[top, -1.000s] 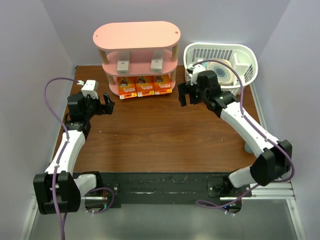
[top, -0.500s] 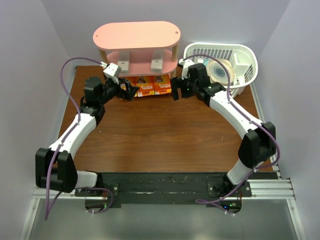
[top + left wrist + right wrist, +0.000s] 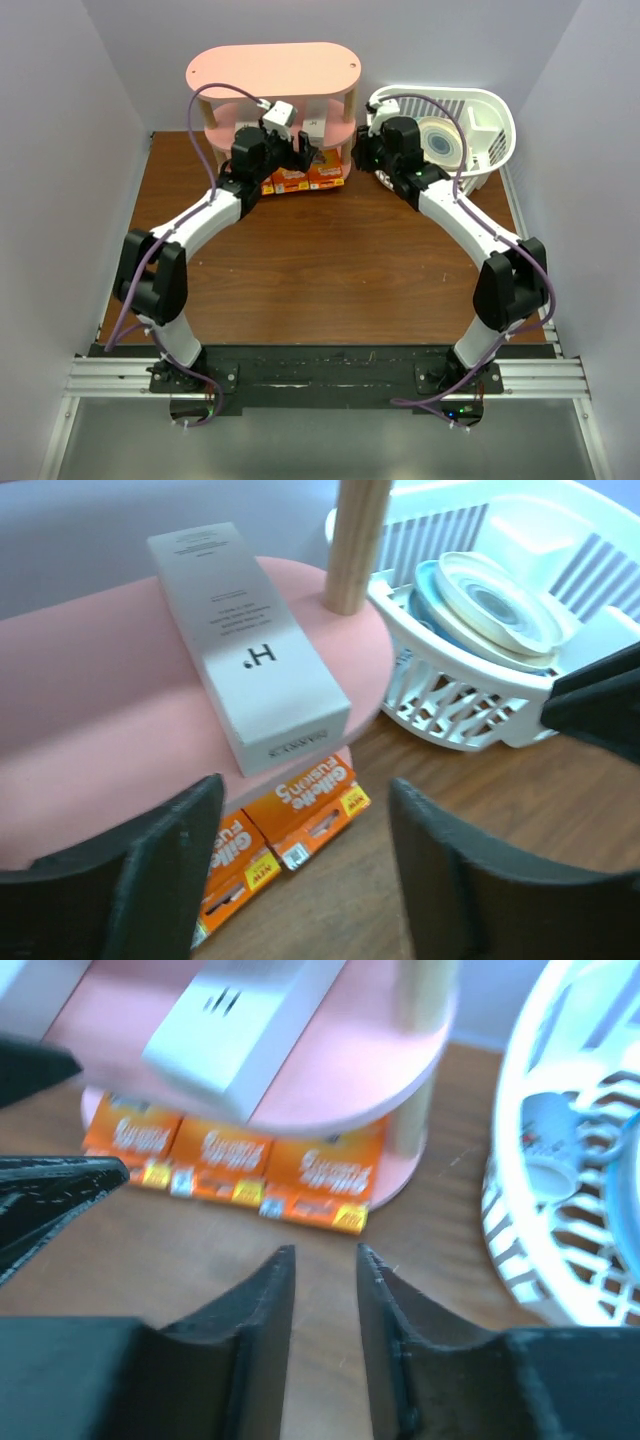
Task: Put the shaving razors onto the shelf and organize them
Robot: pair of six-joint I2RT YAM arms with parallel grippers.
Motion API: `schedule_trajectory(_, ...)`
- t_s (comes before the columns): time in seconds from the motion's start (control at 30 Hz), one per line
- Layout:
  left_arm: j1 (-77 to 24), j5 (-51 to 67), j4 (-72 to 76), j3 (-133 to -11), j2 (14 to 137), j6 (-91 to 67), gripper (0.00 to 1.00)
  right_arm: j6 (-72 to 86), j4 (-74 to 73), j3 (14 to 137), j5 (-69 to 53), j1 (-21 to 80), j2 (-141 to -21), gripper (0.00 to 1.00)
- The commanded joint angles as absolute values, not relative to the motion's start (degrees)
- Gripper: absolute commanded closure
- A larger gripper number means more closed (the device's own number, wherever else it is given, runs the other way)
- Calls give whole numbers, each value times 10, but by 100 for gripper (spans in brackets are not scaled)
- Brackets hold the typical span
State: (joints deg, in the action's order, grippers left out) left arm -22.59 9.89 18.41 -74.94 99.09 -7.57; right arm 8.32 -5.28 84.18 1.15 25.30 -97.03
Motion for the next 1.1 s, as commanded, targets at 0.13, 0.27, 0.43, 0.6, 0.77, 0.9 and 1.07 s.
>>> schedule_trajectory(0.13, -234, 63, 229, -804, 1027, -72, 28, 129, 56, 919, 77, 246, -1048, 78)
schedule_trajectory(0.27, -234, 84, 240, -807, 1047, -78, 23, 145, 66, 959, 72, 244, -1090, 77)
schedule_trajectory(0.43, -236, 89, 243, -820, 1066, -78, 21, 163, 77, 993, 67, 244, -1128, 76)
schedule_trajectory(0.6, -236, 98, 247, -826, 1082, -81, 21, 187, 88, 1007, 46, 244, -1145, 76)
schedule_trajectory(0.77, -236, 112, 250, -828, 1089, -90, 20, 197, 93, 1015, 35, 244, -1159, 76)
schedule_trajectory(0.9, -236, 119, 250, -828, 1091, -91, 20, 208, 95, 1019, 20, 243, -1171, 74)
schedule_trajectory(1.07, -239, 123, 250, -826, 1092, -89, 20, 220, 97, 1025, 11, 244, -1185, 73)
